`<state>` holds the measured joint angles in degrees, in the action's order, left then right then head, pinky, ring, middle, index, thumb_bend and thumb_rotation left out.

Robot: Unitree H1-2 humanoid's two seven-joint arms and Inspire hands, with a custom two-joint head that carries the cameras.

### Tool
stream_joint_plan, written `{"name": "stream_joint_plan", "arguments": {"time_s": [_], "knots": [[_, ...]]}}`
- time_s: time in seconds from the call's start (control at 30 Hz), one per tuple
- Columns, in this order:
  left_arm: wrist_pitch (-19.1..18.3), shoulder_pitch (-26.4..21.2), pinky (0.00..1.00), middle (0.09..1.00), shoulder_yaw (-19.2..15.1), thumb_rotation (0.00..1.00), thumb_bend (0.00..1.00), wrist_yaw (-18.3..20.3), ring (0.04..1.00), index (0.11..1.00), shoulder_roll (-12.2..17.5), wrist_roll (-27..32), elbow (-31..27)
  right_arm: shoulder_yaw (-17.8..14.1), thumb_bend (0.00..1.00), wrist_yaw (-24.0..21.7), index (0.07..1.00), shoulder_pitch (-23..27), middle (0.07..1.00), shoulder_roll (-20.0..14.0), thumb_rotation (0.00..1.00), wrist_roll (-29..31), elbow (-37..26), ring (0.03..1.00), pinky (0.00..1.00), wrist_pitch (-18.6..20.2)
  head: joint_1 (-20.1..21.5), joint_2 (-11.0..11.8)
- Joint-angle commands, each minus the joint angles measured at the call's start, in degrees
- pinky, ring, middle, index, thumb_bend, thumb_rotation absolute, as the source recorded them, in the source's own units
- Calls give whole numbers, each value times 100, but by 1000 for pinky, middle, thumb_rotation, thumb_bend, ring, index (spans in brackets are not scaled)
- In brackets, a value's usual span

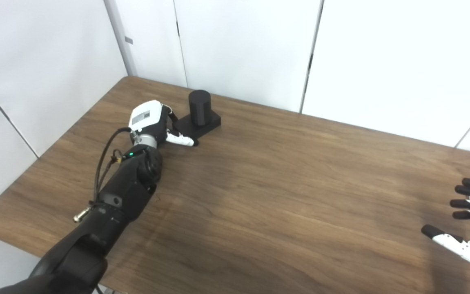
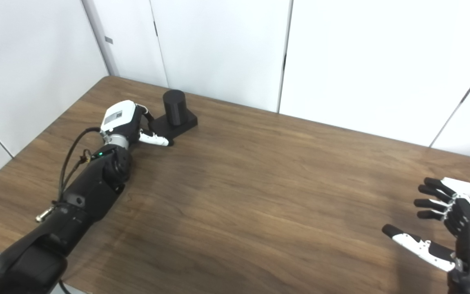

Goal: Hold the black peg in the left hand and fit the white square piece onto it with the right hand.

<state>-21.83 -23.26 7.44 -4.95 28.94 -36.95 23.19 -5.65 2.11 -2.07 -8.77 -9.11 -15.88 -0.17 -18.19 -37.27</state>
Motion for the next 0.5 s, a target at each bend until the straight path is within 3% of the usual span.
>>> {"name": "stream_joint_plan", "arguments": {"time_s": [0.0,0.13,0.47], "knots": [[184,30,684,812,87,58,525,375,857,482,90,237,-110,-50,527,59,714,155,699,-38,0,33,-79,616,526,-290,-8,-5],[455,85,745,821,113,52,523,566,881,482,153,389,-165,-52,525,57,710,156,695,-38,0,39,-57,610,527,-309,-1,-7],[1161,291,785,857,480,54,523,971,898,484,207,501,-599,-47,522,64,704,157,694,-27,0,42,-31,609,517,-336,88,-41]]}}
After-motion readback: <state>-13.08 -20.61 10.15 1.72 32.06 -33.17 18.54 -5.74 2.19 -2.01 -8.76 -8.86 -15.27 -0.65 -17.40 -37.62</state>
